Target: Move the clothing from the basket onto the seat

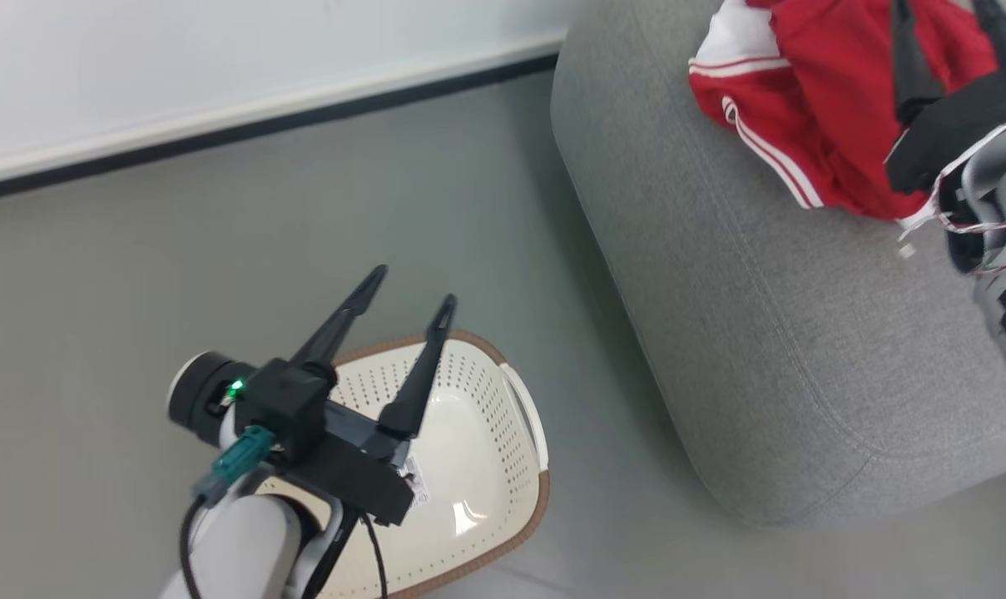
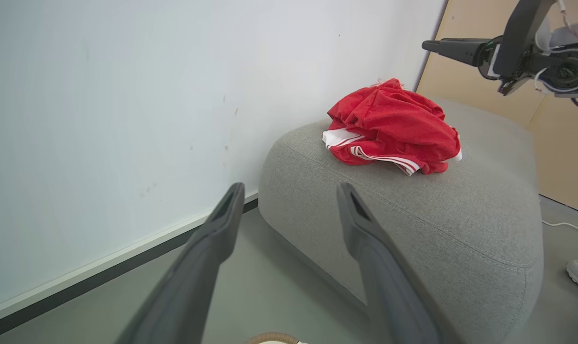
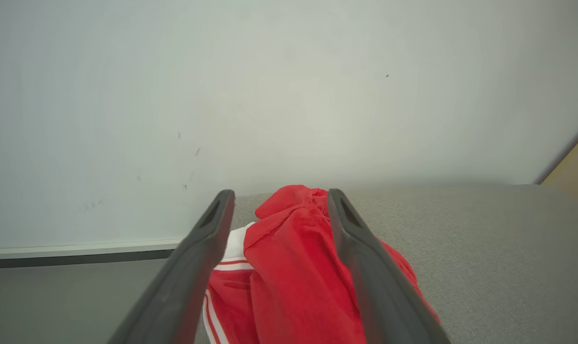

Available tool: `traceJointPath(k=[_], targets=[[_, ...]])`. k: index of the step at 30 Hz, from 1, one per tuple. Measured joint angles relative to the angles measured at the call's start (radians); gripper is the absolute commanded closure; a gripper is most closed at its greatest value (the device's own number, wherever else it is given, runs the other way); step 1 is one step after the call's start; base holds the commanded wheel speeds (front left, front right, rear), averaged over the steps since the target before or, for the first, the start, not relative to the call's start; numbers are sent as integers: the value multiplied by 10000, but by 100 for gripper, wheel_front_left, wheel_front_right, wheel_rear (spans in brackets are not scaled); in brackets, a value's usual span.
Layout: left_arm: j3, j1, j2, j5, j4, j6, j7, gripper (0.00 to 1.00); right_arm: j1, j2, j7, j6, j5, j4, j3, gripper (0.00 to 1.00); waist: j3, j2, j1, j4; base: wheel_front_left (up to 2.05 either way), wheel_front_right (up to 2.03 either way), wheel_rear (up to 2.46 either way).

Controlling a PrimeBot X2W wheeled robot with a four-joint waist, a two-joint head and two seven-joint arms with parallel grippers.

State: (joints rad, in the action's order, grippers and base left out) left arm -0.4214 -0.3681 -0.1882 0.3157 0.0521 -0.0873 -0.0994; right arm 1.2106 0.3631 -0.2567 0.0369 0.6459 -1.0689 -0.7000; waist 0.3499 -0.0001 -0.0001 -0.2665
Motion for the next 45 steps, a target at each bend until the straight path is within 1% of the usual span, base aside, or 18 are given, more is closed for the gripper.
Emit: traceJointPath(k=[6,9,11,19,23,26,30,33,38,43,45], targets=[[669,460,-2,109,477,451,-403,0,-556,-514,0,249,0,397,4,0,-777,0,-1,222,0,0,0],[932,732,-29,153,721,675,-591,0,-938,-763,0,295,2,625,6,0,-1175,0,-1,378,0,0,0],[1104,974,-23,380,803,809,-709,0,-1219,-907,0,336,2,740,-4,0,-1433,-1,-1,491,0,0,0],[1743,2043,-153,516,1012,1417,-955,0,-2659,-1329,0,353,10,1509,-2,0,-2394,-1,-1,1026,0,0,0],[2023,2605,-155,669,1012,1584,-976,0,-3473,-1425,0,320,17,1933,21,0,-2775,0,-1,1313,0,0,0],[2278,3027,-201,777,997,1639,-1022,0,-4292,-1576,2,146,17,2380,33,0,-3114,0,0,1563,0,0,0],[2552,3511,-261,1083,909,1680,-1064,0,-5151,-1655,2,-119,10,2913,81,0,-3422,0,0,1742,0,0,0],[2711,3968,-330,1116,746,1758,-1149,0,-5852,-1685,2,-332,-15,3363,138,0,-3618,0,0,1831,0,0,0],[2974,4627,-491,1093,571,1843,-1225,0,-6979,-1685,2,-826,-230,4337,219,0,-3842,0,0,1888,0,0,0],[3141,5054,-546,1039,412,1860,-1239,0,-8016,-1657,4,-1166,-324,5350,347,0,-3912,1,0,1825,0,0,0],[3177,5172,-525,1005,314,1933,-1275,0,-8429,-1601,2,-1258,-399,5753,460,0,-3922,2,1,1811,0,0,0]])
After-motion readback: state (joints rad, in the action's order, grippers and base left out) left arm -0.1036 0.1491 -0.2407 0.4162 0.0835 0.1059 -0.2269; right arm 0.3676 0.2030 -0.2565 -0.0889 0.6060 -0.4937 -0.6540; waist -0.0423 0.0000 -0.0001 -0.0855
